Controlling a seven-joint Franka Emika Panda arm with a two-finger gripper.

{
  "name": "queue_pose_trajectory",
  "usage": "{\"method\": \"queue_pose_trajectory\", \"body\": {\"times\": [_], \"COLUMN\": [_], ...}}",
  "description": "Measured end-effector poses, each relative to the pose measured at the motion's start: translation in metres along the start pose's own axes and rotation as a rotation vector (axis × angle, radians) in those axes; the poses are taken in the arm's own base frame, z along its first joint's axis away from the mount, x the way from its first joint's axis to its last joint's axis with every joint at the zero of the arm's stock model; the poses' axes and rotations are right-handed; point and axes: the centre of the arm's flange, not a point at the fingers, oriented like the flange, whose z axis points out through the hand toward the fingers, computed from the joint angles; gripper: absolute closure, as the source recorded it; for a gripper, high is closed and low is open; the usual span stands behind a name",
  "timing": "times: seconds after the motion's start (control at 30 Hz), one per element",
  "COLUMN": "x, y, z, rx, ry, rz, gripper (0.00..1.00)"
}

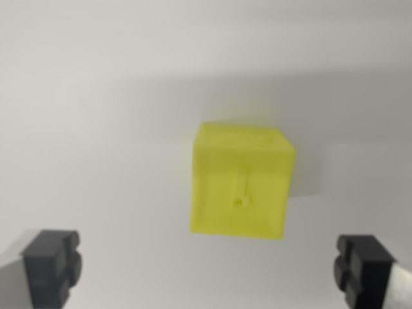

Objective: Pick yellow cube

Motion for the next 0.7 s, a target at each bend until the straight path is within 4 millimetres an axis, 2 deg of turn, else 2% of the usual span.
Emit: {"method": "queue_pose_trajectory", "body": {"times": [0.7], "x": [0.003], "y": [0.018], "z": [0.052], "rx": [0.008], "ry": [0.006], "rz": [0.001], "gripper": [0.00]}}
